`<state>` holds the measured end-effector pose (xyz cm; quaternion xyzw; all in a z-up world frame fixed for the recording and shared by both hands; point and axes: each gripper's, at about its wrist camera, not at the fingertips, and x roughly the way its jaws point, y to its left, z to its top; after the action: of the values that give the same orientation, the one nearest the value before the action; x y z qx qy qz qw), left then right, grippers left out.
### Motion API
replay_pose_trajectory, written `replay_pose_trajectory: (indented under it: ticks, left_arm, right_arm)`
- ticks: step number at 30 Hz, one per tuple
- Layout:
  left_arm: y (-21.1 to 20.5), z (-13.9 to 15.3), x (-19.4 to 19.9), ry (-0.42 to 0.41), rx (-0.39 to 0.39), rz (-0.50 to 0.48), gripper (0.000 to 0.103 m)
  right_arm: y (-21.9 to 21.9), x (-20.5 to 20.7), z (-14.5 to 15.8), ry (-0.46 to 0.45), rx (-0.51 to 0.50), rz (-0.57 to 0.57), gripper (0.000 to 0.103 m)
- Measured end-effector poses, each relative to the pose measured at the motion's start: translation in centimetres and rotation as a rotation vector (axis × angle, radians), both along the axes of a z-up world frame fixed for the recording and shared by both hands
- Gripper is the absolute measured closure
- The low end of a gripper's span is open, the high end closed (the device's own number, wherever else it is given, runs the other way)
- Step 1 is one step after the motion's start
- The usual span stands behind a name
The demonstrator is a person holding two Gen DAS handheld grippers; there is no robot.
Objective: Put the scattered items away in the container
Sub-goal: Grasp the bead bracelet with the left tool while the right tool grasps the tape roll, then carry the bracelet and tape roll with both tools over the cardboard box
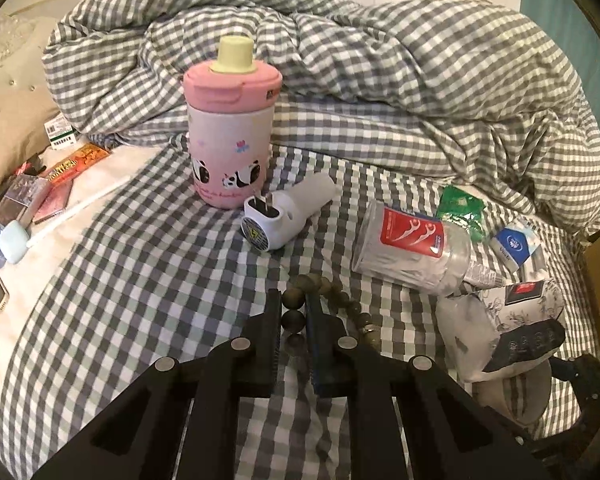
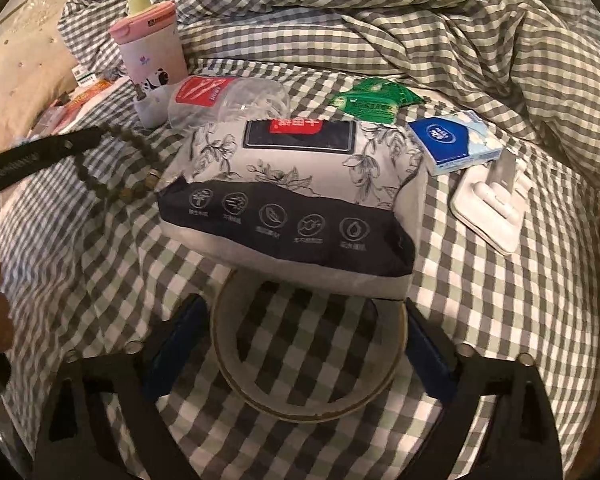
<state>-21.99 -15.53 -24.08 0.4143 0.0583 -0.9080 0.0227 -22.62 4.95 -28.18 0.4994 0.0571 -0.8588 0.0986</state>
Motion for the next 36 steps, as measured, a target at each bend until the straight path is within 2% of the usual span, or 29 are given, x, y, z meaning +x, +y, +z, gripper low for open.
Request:
replay_pose_trajectory:
  ticks: [10,23,29,36]
  left_arm:
    - [0.4,2.4,1.5,0.037,0.002,0.003,0.092]
    - [1.5,7.9,5.4,0.116,-0.004,-0.004,0.092]
    - [3.4,10.2,7.3,0.147,-0.013,-0.029,0.092]
    - [6.2,12.9,9.8,0.186,-0.011,-0.070,0.092]
  right_arm:
    - [1.1,1.4,1.7,0.017,-0.031,0.008,0.020]
    - [3.6,5.9,7.2,0.108,-0.064,-0.015,0.020]
    - [5.7,8.0,9.1,0.142,-0.075,-0.039,0.020]
    - [8.4,11.2,13.4,0.234,-0.073,-0.081,0.020]
